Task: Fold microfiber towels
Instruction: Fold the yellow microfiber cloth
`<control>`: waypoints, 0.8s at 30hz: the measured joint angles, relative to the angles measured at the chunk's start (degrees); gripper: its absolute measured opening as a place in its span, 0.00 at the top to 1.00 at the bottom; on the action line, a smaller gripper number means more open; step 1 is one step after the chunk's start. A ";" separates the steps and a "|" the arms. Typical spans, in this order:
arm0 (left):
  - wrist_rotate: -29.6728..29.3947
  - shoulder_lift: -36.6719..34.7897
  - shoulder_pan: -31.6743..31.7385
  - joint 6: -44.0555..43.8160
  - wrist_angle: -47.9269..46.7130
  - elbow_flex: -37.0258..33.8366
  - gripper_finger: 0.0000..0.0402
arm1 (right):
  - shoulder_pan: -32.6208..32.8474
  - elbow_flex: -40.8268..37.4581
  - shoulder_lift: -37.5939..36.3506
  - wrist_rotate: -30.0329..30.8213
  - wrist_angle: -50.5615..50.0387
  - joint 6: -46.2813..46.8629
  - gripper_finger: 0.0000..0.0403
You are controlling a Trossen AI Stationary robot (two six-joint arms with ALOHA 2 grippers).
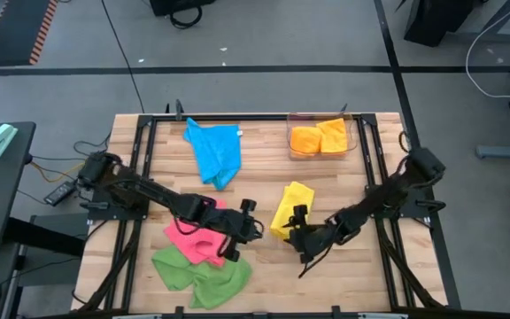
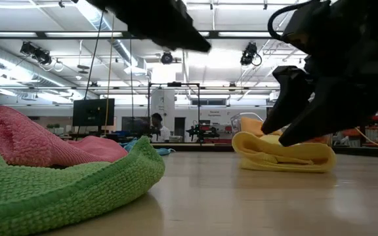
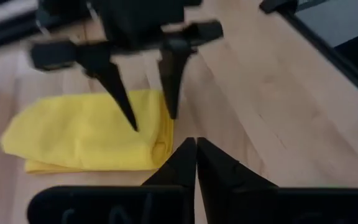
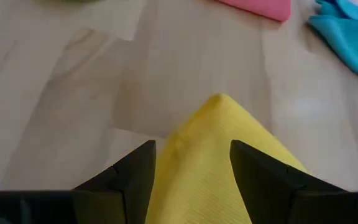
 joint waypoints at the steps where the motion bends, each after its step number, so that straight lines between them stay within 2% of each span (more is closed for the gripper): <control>1: 0.06 -1.35 0.11 0.31 1.31 -1.17 0.96 | 0.32 0.89 1.09 0.17 -0.08 0.58 0.46; 6: -0.08 -8.28 1.25 0.73 9.02 -10.24 0.98 | 1.87 4.64 5.29 2.15 -2.70 2.30 0.46; 8: -0.04 -10.71 1.92 0.73 13.48 -13.46 0.97 | 2.24 5.70 6.49 3.60 -3.29 2.38 0.46; 12: -0.08 -15.66 3.60 -0.27 16.69 -18.89 0.94 | 2.62 7.16 8.71 6.39 -6.68 2.95 0.46; 24: -0.33 -22.62 4.46 -1.89 20.28 -24.65 0.97 | 3.59 8.00 11.22 9.73 -8.92 6.60 0.46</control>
